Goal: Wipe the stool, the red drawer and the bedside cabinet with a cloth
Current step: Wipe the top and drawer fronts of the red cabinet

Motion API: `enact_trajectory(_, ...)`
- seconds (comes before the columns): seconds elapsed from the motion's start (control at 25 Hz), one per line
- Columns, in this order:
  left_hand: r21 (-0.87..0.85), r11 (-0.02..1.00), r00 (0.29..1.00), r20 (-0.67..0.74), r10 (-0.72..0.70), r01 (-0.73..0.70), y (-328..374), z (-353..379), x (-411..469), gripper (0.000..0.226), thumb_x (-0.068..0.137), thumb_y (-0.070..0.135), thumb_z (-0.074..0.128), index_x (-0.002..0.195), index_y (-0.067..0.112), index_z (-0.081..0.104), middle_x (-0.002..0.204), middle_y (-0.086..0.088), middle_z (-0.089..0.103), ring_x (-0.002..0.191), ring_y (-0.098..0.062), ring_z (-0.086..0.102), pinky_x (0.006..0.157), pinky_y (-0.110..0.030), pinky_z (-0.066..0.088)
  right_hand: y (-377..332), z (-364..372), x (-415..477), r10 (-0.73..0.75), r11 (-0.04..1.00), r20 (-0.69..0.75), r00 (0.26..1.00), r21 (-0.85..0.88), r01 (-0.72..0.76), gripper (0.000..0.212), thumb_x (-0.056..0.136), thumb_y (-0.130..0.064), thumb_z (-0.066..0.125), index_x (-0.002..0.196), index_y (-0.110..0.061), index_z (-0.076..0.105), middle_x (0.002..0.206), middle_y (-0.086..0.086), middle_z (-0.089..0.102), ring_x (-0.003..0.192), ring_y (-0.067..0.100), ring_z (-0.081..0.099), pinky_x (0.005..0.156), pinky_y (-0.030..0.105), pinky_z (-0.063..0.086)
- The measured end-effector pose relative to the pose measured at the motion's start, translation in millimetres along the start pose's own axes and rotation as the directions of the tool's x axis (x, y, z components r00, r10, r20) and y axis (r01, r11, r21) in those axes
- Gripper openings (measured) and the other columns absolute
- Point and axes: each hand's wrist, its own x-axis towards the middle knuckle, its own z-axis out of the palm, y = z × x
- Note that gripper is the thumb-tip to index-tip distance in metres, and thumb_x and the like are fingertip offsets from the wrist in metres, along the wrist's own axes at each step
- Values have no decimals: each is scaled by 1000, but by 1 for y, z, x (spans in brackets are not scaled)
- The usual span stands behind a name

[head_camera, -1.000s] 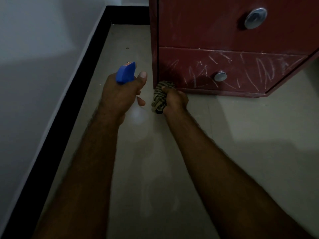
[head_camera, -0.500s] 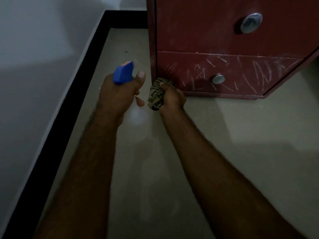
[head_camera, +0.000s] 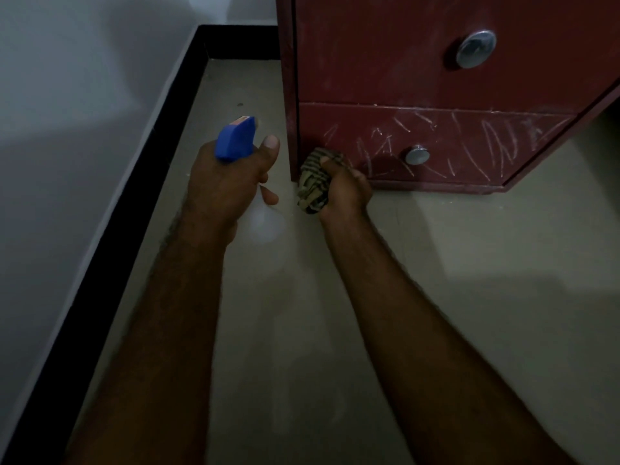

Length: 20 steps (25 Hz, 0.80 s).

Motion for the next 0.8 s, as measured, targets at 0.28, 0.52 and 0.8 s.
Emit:
enact_trajectory(0.28,24,999,1000,-10,-29,29,-2,2,-3,55,94,42,69,141,19,51,93,-4,60,69,-22,69,83,-53,61,4,-8,1,-33,999,3,999,12,33,47,74,-2,86,117,2,67,105,21,77,93,40,76,79,62,62)
enact_trajectory(0.52,0,1000,1000,1,-6,6,0,2,-3,23,94,41,69,110,35,55,87,-4,60,66,-24,68,83,-54,61,-11,-9,3,-138,988,57,989,82,133,53,77,-2,87,123,0,62,112,23,75,101,42,74,79,54,64)
enact_trajectory(0.8,-14,1000,1000,9,-19,19,1,3,-5,19,94,41,69,106,35,56,88,-3,60,67,-24,68,86,-57,59,-7,-19,9,-82,995,19,996,54,81,54,73,-3,88,122,1,65,112,22,75,101,42,74,82,60,62)
